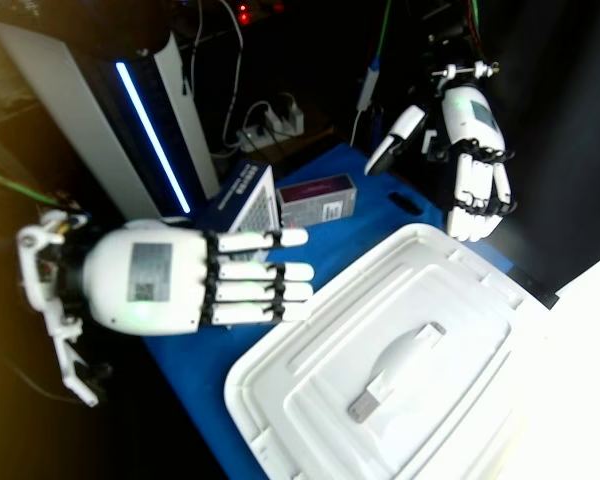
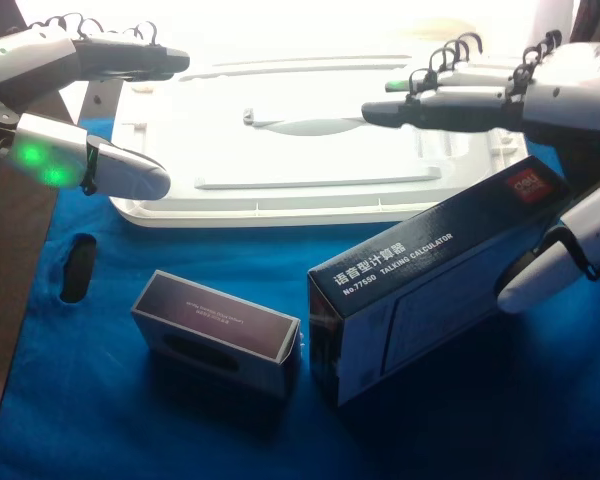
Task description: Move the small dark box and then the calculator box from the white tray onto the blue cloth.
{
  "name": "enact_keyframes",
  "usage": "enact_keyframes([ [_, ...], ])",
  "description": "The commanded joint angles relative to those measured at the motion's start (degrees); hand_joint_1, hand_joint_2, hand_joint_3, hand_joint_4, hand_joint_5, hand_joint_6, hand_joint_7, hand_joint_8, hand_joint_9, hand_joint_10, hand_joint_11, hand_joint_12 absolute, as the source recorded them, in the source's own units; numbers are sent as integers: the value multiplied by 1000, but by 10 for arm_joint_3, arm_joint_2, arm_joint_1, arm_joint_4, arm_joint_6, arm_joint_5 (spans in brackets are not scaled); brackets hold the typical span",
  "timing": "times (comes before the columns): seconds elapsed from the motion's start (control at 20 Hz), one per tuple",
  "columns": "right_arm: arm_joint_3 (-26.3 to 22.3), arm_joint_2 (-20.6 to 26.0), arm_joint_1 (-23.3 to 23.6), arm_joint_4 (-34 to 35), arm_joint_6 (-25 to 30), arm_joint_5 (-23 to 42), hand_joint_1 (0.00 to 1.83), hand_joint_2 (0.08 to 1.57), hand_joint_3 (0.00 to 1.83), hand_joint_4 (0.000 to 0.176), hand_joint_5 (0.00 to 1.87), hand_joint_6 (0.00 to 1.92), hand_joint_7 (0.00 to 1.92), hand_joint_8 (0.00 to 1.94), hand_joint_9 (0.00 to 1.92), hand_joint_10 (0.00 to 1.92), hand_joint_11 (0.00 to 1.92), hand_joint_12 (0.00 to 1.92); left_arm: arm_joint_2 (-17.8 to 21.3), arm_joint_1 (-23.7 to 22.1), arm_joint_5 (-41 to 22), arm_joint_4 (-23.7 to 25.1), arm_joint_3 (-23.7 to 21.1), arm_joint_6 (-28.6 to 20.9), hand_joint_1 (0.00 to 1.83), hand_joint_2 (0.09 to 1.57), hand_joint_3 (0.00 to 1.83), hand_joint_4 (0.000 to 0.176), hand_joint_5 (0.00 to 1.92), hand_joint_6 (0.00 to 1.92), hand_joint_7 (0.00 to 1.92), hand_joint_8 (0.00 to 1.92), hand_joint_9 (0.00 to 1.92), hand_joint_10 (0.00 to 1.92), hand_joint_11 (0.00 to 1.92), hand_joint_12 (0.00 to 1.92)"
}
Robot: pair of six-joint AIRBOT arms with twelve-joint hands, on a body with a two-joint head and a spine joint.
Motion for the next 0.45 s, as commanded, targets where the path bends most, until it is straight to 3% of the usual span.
enact_keyframes([
  [0.0,2,0,13,31,3,52,682,640,3,153,0,0,0,0,0,0,1,0,-1,-4,-57,-23,0,1,630,803,1,0,334,1,360,0,328,0,0,738],
  [0.05,2,0,18,31,3,55,714,634,0,144,0,0,0,0,0,0,0,0,-1,-4,-57,-23,1,1,621,797,0,0,336,1,362,1,336,3,0,765],
  [0.15,2,1,27,32,3,58,725,620,0,142,0,0,0,0,0,0,15,6,-1,-4,-57,-24,1,1,615,805,2,0,327,0,358,0,336,2,0,773],
  [0.2,2,1,33,34,3,58,720,605,0,160,0,0,0,0,0,0,3,1,-1,-4,-58,-24,1,1,613,797,0,0,324,0,355,0,335,2,0,774],
  [0.3,5,-1,41,39,3,58,712,612,0,124,0,0,0,0,0,0,28,13,-2,-4,-59,-25,0,1,620,811,3,0,301,0,331,0,316,0,0,719],
  [0.4,14,-8,47,48,3,58,713,634,5,115,0,0,0,0,1,0,4,1,-6,-4,-66,-31,2,1,600,811,1,0,291,0,321,0,306,0,0,671],
])
